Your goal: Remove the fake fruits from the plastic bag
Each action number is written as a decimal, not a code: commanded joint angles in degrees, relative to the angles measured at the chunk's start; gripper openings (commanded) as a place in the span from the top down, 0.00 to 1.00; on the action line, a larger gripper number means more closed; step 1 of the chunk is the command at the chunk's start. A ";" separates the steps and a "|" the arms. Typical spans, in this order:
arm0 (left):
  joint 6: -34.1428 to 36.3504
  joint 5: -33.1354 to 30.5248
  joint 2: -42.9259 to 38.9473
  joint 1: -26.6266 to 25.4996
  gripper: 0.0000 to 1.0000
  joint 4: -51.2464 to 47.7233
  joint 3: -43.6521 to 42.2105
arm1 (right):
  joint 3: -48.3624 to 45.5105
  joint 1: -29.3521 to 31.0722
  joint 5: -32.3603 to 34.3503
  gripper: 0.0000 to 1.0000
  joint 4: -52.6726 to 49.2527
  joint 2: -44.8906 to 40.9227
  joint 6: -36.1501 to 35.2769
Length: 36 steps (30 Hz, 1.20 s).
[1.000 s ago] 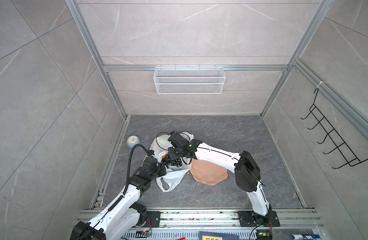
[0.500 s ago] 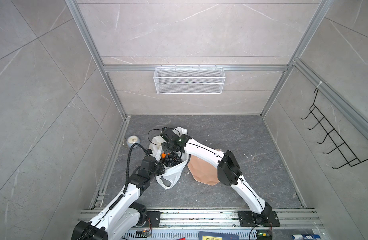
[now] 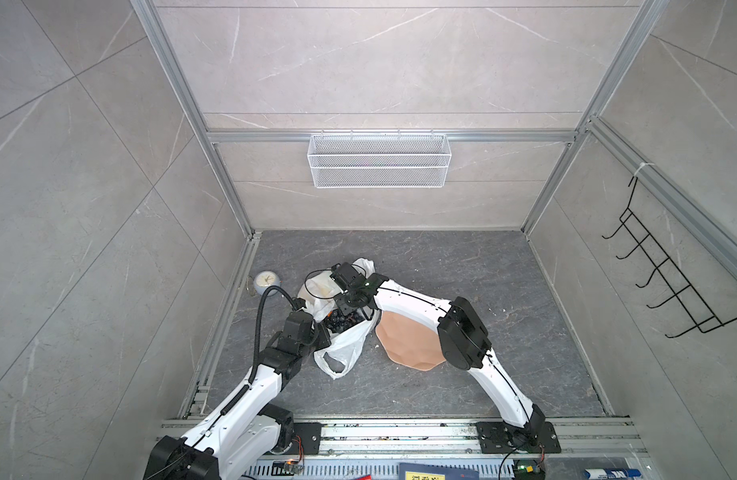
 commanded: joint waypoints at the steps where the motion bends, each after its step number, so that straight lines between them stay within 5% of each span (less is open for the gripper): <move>1: 1.17 0.17 -0.29 0.52 0.89 2.29 -0.04 | -1.06 -0.98 -2.23 0.43 1.99 -3.43 -2.62; 6: 1.17 -1.64 0.23 0.59 0.84 -1.59 1.65 | -8.57 -1.12 -4.09 0.42 8.37 -9.77 -2.03; 10: -2.84 -5.87 -1.43 0.60 0.50 -12.20 5.12 | -9.49 -1.13 -2.86 0.47 8.81 -11.74 -1.53; 14: -3.63 -9.11 -5.74 0.60 0.35 -24.09 11.14 | -10.16 -1.12 -1.49 0.47 10.01 -12.85 -0.89; 25: -0.37 -6.10 -9.48 0.42 0.20 -38.77 22.90 | -4.25 -1.56 -2.93 0.47 8.97 -9.19 -0.62; 31: 7.85 -16.08 2.78 -3.15 0.14 -39.35 34.70 | -2.06 -1.90 -5.01 0.47 9.87 -7.17 0.33; 36: 8.52 -17.05 15.69 -3.52 0.00 -34.94 37.88 | -1.25 -2.26 -6.38 0.47 10.79 -6.38 1.05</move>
